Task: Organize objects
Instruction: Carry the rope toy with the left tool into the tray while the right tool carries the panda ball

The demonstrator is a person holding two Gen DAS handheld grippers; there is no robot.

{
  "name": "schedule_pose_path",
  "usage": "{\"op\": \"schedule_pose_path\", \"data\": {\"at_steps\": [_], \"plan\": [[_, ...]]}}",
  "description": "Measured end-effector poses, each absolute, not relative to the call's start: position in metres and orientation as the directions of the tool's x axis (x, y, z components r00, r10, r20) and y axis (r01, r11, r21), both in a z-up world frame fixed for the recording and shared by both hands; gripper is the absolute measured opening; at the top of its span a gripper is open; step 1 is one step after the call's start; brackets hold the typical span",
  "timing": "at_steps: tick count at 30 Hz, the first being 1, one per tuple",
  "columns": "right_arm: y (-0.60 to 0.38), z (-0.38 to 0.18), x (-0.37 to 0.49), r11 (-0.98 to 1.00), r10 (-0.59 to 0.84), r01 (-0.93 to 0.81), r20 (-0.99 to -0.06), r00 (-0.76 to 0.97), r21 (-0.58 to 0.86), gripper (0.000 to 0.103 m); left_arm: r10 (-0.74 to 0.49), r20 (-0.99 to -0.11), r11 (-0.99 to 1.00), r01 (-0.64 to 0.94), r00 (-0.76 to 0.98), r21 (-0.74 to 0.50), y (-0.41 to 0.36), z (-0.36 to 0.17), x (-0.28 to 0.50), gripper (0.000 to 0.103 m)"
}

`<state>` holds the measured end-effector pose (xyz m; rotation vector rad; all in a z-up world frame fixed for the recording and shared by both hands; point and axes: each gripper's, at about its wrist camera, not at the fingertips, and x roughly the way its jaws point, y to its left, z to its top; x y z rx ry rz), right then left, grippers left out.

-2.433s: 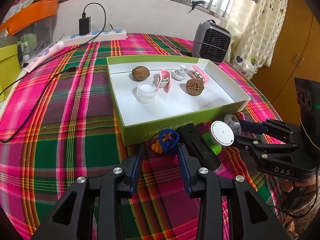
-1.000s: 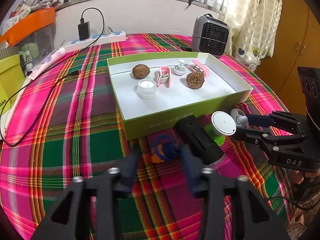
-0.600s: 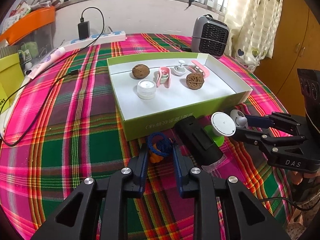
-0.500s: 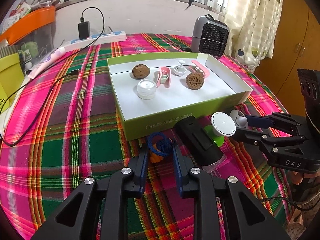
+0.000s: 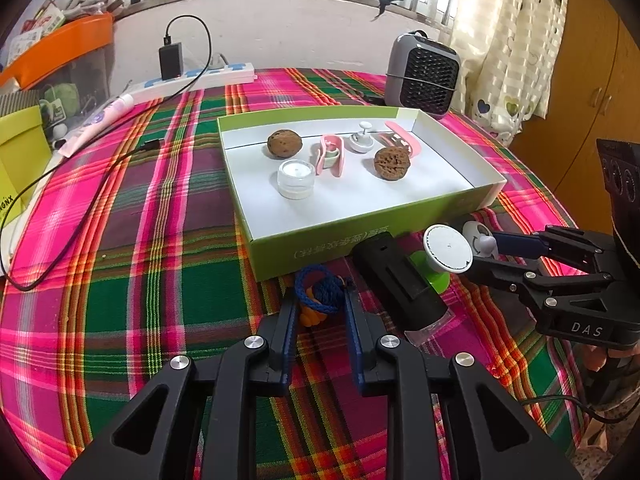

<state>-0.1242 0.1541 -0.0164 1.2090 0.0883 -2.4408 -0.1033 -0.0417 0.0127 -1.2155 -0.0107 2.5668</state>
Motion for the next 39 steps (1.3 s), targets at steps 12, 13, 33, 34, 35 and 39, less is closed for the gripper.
{"op": "schedule_pose_path", "data": {"at_steps": [12, 13, 33, 34, 35, 39], "plan": [[0.155, -0.009, -0.12, -0.913, -0.335, 0.392, -0.764, -0.552, 0.118, 0.045, 0.288, -0.738, -0.95, -0.28, -0.61, -0.139, -0.038, 0.024, -0.096, 0.02], [0.156, -0.008, -0.119, -0.912, -0.336, 0.392, -0.762, -0.553, 0.118, 0.045, 0.29, -0.735, -0.949, -0.282, -0.613, -0.14, -0.038, 0.026, -0.096, 0.02], [0.164, 0.022, -0.14, -0.915, -0.333, 0.392, -0.725, -0.603, 0.094, 0.045, 0.306, -0.689, -0.948, -0.278, -0.657, -0.155, -0.041, 0.061, -0.13, 0.02], [0.165, 0.023, -0.143, -0.916, -0.331, 0.391, -0.724, -0.604, 0.092, 0.045, 0.303, -0.689, -0.949, -0.273, -0.659, -0.156, -0.041, 0.061, -0.135, 0.02], [0.165, 0.024, -0.145, -0.916, -0.33, 0.391, -0.723, -0.607, 0.09, 0.045, 0.302, -0.687, -0.95, -0.271, -0.661, -0.157, -0.042, 0.062, -0.137, 0.02], [0.167, 0.028, -0.158, -0.919, -0.322, 0.386, -0.72, -0.615, 0.081, 0.045, 0.308, -0.686, -0.949, -0.268, -0.659, -0.169, -0.043, 0.063, -0.152, 0.02]]}}
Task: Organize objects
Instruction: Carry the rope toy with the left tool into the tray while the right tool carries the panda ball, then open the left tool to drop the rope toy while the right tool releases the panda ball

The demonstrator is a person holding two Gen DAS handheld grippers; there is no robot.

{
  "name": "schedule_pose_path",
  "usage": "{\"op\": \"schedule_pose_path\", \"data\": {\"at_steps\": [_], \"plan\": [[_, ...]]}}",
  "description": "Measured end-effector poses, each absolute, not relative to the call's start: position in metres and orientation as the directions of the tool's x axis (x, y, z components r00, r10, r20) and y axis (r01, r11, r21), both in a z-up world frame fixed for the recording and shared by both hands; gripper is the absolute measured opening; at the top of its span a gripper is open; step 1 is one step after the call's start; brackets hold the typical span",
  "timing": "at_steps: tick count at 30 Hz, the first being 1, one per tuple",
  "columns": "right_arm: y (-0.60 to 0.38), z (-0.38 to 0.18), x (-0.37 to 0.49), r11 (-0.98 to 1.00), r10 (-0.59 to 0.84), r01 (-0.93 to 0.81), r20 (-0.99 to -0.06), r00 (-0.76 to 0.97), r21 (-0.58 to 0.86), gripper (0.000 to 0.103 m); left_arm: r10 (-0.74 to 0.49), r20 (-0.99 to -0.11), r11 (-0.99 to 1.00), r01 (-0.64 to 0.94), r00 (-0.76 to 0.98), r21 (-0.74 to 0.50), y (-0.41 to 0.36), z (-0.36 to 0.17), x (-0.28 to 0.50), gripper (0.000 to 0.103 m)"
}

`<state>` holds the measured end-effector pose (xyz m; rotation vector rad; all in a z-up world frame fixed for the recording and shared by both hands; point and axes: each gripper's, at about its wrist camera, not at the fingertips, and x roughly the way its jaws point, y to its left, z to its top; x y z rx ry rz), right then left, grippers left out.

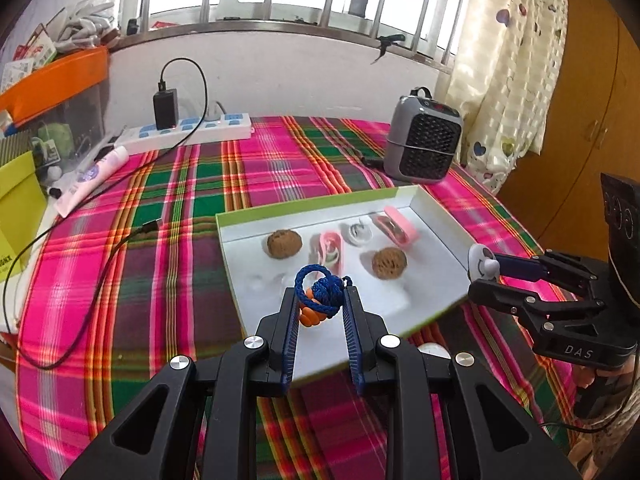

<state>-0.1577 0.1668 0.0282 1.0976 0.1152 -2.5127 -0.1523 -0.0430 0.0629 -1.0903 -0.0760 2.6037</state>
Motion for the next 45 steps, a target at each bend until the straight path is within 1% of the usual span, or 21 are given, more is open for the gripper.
{"op": "schedule_pose_path", "data": {"at_steps": [9, 24, 45], "plan": [[0.17, 0.026, -0.192, -0.928, -0.291, 0.367, -0.731, -0.617, 0.06, 0.045, 0.295, -0.695, -0.953, -0.255, -0.656, -0.163, -0.044, 0.06, -0.181, 0.02], [0.171, 0.006, -0.234, -0.939, -0.213, 0.343, -0.781, -0.588, -0.002, 0.045, 0.277, -0.73, -0.958, -0.235, -0.625, -0.163, -0.044, 0.042, -0.218, 0.02], [0.155, -0.005, -0.247, -0.92, -0.221, 0.392, -0.789, -0.574, -0.027, 0.045, 0.267, -0.756, -0.959, -0.243, -0.598, -0.146, -0.038, 0.029, -0.231, 0.021]]}}
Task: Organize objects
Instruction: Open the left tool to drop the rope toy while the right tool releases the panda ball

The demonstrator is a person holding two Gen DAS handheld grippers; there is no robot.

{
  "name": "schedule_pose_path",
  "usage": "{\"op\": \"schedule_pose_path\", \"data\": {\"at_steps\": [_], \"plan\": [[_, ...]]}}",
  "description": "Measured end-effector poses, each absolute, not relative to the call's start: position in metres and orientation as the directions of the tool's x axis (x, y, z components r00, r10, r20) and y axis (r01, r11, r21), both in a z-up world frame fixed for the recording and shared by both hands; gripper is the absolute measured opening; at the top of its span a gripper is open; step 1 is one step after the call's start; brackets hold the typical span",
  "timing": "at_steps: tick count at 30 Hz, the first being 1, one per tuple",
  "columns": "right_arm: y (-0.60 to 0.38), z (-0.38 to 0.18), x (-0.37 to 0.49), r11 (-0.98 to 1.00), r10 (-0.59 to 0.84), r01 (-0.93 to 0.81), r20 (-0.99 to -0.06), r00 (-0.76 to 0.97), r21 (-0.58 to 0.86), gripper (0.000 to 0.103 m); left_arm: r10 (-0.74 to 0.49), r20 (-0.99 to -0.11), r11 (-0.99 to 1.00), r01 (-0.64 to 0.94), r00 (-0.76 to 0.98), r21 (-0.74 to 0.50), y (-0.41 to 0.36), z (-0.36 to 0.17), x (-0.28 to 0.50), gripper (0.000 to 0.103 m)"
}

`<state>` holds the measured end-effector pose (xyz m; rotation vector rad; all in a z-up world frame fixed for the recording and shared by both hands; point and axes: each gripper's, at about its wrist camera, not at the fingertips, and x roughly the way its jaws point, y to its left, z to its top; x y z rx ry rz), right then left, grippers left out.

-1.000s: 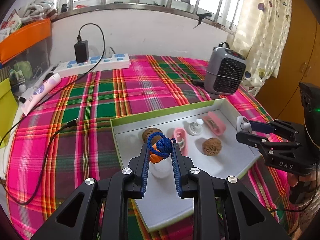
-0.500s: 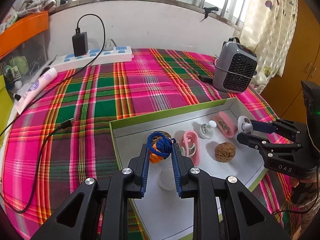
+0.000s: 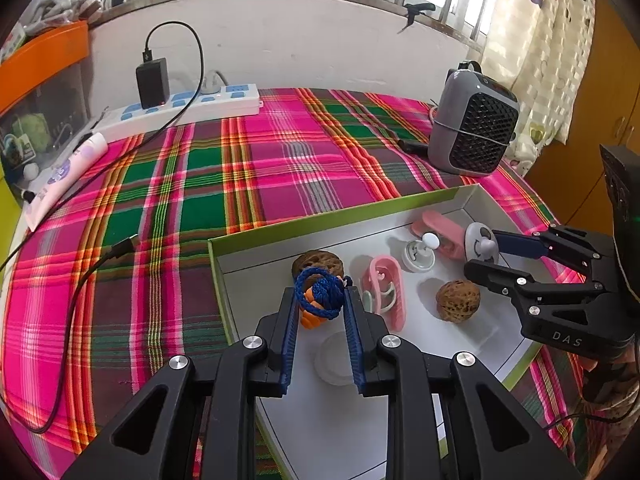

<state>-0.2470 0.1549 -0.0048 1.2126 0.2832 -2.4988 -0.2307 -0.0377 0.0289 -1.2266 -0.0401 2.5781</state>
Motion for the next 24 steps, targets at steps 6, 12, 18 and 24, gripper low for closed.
{"op": "schedule_pose_path", "data": {"at_steps": [6, 12, 18, 24], "plan": [[0.1547, -0.0063, -0.2476, -0.922, -0.219, 0.387, -0.788, -0.575, -0.026, 0.045, 0.264, -0.758, -0.959, -0.248, -0.596, -0.139, -0.0355, 0.0286, -0.231, 0.021], [0.1551, -0.0078, -0.2475, -0.925, -0.215, 0.38, -0.789, -0.576, -0.025, 0.045, 0.263, -0.759, -0.959, -0.248, -0.596, -0.138, -0.0346, 0.0281, -0.2318, 0.021], [0.1547, -0.0083, -0.2486, -0.926, -0.217, 0.377, -0.787, -0.577, -0.021, 0.045, 0.265, -0.758, -0.959, -0.247, -0.596, -0.14, -0.0348, 0.0283, -0.2318, 0.023], [0.1555, -0.0081, -0.2483, -0.927, -0.217, 0.375, -0.786, -0.579, -0.02, 0.045, 0.262, -0.761, -0.959, -0.248, -0.594, -0.136, -0.0334, 0.0269, -0.232, 0.023]]}}
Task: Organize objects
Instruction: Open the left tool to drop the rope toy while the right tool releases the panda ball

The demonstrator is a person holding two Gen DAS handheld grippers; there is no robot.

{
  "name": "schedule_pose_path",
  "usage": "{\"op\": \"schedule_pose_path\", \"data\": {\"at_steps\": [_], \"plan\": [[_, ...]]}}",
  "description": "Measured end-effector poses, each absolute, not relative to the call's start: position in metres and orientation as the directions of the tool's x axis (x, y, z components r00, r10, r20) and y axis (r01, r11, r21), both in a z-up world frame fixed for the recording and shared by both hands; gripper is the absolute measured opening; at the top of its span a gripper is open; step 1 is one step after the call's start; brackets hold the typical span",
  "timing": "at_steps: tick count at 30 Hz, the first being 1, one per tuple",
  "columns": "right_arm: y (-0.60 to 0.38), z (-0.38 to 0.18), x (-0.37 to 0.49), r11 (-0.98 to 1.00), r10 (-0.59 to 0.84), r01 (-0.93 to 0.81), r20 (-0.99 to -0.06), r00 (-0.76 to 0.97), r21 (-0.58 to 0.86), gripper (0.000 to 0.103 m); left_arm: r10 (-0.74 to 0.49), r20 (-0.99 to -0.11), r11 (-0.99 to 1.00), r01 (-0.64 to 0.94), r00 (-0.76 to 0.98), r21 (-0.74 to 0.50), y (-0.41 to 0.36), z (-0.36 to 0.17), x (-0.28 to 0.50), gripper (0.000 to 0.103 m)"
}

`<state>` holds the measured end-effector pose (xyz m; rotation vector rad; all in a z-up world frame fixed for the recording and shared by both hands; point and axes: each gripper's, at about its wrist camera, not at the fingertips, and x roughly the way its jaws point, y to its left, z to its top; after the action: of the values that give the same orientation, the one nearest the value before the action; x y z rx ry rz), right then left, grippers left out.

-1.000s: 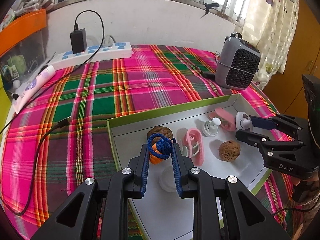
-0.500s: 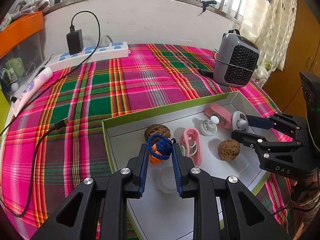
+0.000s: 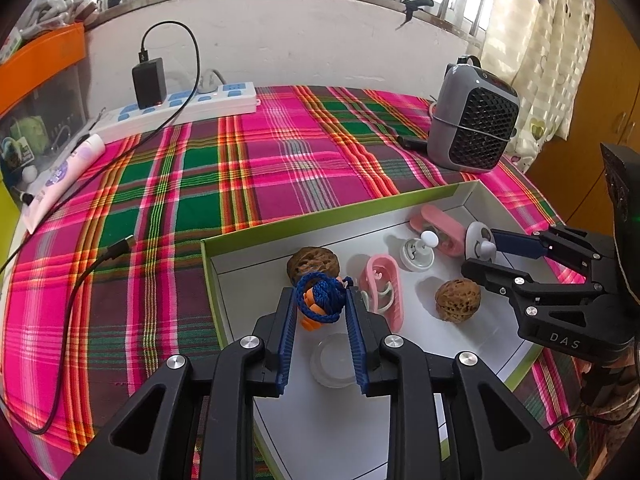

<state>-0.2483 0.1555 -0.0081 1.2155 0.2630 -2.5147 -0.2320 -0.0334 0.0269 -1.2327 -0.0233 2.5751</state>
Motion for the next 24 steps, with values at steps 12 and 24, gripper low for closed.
{"op": "schedule_pose_path", "data": {"at_steps": [12, 24], "plan": [[0.1589, -0.0048, -0.248, -0.932, -0.224, 0.361, -0.777, -0.588, -0.005, 0.05, 0.259, -0.759, -0.96, -0.245, -0.597, -0.134, -0.0333, 0.0274, -0.2316, 0.029], [0.1588, 0.0004, -0.2416, -0.934, -0.225, 0.358, -0.764, -0.605, -0.008, 0.051, 0.26, -0.754, -0.961, -0.24, -0.603, -0.14, -0.0353, 0.0328, -0.2233, 0.037]]}}
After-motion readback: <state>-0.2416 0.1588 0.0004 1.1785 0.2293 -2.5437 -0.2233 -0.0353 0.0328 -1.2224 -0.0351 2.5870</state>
